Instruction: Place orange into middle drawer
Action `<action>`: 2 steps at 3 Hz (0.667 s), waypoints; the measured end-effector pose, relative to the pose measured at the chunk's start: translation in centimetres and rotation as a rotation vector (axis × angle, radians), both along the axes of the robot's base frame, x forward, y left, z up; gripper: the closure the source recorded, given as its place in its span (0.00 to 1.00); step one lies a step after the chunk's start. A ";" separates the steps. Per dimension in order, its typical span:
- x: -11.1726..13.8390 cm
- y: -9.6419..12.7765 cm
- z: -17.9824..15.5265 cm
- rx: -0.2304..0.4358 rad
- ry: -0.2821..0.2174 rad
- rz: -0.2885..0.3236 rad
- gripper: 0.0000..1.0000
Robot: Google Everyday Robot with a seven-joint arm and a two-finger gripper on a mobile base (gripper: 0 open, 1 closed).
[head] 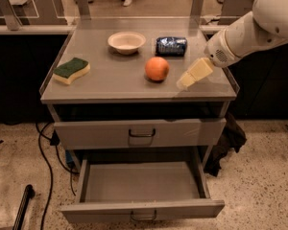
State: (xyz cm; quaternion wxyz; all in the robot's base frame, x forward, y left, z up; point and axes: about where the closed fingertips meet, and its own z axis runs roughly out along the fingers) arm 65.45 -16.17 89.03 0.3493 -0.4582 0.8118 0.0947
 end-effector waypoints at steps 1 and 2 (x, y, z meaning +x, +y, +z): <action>1.7 1.2 -0.5 0.056 -0.012 0.006 0.00; 3.2 2.6 -1.0 0.102 -0.026 0.026 0.00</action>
Offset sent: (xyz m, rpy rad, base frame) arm 0.0489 0.0368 -0.0112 0.1552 -0.0495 0.0410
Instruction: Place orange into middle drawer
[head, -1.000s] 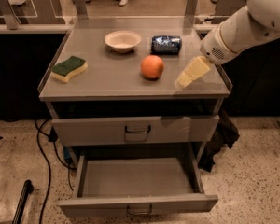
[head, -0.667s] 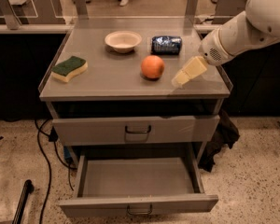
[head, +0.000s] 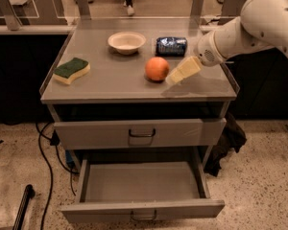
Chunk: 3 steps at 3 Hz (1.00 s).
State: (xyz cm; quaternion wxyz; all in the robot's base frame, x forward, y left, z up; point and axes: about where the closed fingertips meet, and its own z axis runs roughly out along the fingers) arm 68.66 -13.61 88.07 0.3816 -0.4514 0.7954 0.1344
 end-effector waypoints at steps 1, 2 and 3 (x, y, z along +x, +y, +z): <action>1.7 2.0 -1.1 0.050 0.001 0.027 0.00; 2.5 3.2 -1.7 0.073 0.008 0.042 0.00; 3.3 4.8 -2.5 0.095 0.018 0.065 0.00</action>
Offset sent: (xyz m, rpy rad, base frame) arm 0.0350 0.0410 -0.0209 0.0994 0.0095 0.0498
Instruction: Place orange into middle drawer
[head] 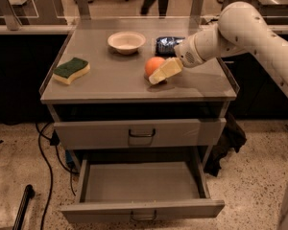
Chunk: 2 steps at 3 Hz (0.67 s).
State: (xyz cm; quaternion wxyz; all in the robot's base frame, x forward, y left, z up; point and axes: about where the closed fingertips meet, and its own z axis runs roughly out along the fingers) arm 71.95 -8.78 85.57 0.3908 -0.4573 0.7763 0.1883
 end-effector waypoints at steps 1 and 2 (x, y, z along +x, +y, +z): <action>0.5 1.2 -0.7 0.013 0.009 0.019 0.00; 0.8 2.0 -1.4 0.019 0.020 0.030 0.00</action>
Offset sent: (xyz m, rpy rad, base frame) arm 0.0117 0.0235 -0.0164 0.0262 0.0252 0.0356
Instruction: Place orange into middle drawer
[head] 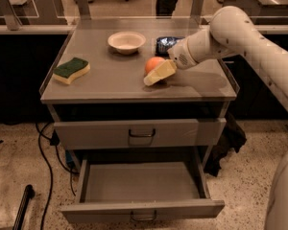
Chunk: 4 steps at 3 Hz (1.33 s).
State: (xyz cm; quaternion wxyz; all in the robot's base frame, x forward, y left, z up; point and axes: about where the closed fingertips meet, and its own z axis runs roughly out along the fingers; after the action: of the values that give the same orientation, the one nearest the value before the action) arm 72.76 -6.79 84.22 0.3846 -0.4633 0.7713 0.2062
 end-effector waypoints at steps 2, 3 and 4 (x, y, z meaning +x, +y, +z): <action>0.0 0.0 0.0 0.000 0.000 0.000 0.41; 0.0 0.0 0.0 0.000 0.000 0.000 0.64; 0.0 0.0 0.0 0.000 0.000 0.001 0.87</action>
Offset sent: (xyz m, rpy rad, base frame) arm 0.0000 0.0001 0.0000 0.0000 0.0001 0.0001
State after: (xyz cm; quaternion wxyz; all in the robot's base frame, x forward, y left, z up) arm 72.76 -6.76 84.20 0.3845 -0.4635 0.7712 0.2064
